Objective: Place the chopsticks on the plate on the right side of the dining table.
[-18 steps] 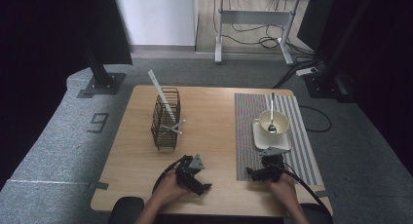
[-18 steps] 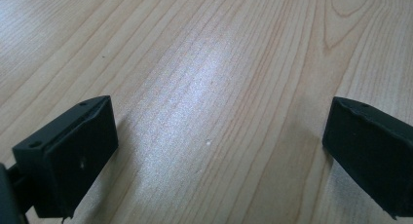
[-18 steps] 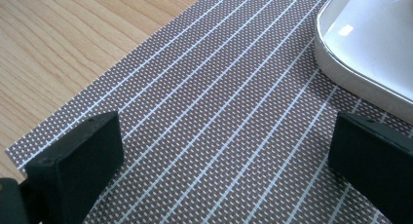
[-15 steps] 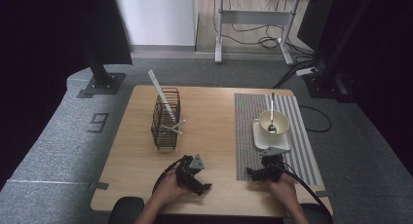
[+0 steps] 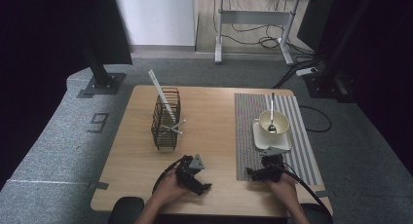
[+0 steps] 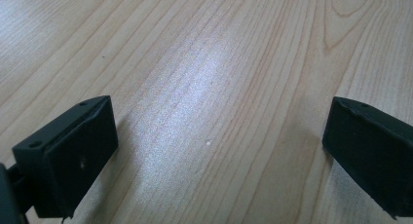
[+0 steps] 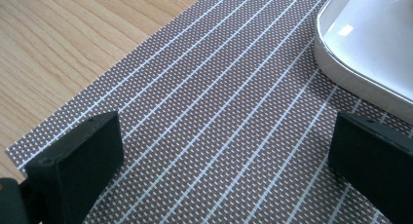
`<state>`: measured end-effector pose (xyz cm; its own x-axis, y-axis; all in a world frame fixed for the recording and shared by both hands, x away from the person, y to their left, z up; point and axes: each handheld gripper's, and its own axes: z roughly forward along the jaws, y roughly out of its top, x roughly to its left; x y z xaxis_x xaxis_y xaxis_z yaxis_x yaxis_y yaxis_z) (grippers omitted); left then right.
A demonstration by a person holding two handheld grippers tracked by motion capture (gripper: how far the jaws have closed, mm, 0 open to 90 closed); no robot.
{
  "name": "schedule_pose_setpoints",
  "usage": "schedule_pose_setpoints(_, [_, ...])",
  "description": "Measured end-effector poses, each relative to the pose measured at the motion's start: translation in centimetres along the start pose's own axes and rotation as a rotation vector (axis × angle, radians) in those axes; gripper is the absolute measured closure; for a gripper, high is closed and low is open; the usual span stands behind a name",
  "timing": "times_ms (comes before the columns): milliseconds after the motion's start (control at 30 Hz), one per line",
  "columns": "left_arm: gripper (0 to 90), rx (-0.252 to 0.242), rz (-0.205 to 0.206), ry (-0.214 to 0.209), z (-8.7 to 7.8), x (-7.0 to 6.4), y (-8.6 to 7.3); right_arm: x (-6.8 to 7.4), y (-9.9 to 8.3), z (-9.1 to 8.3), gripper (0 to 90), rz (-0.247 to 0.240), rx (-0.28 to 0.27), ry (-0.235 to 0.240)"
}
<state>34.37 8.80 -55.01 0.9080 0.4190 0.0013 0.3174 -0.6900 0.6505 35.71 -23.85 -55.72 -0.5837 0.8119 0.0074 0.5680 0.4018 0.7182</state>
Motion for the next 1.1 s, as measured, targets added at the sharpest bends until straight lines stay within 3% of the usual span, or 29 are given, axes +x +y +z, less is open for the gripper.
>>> schedule_pose_setpoints(433, [0.0, 0.000, 0.000, 0.000, 0.0, 0.0, 0.0, 0.0, 0.0, 0.0, 0.0, -0.002, 0.000, 0.001])
schedule_pose_setpoints(667, [0.0, 0.000, 0.000, 0.000, 0.0, 0.0, 0.0, -0.1, 0.6, -0.7, 0.0, 0.000, 0.041, 0.061])
schedule_pose_setpoints(900, [0.0, 0.000, 0.001, 0.000, 0.0, 0.0, 0.0, 0.5, 1.7, -1.2, 0.0, -0.088, 0.018, 0.085])
schedule_pose_setpoints(1033, [0.0, 0.001, 0.000, 0.000, 0.0, 0.0, 0.0, 0.9, 2.5, -1.4, 0.0, -0.110, -0.003, 0.113])
schedule_pose_setpoints(1100, [0.0, 0.000, 0.000, 0.001, 0.0, 0.0, 0.0, 1.3, 3.1, -1.6, 0.0, -0.138, -0.016, 0.152])
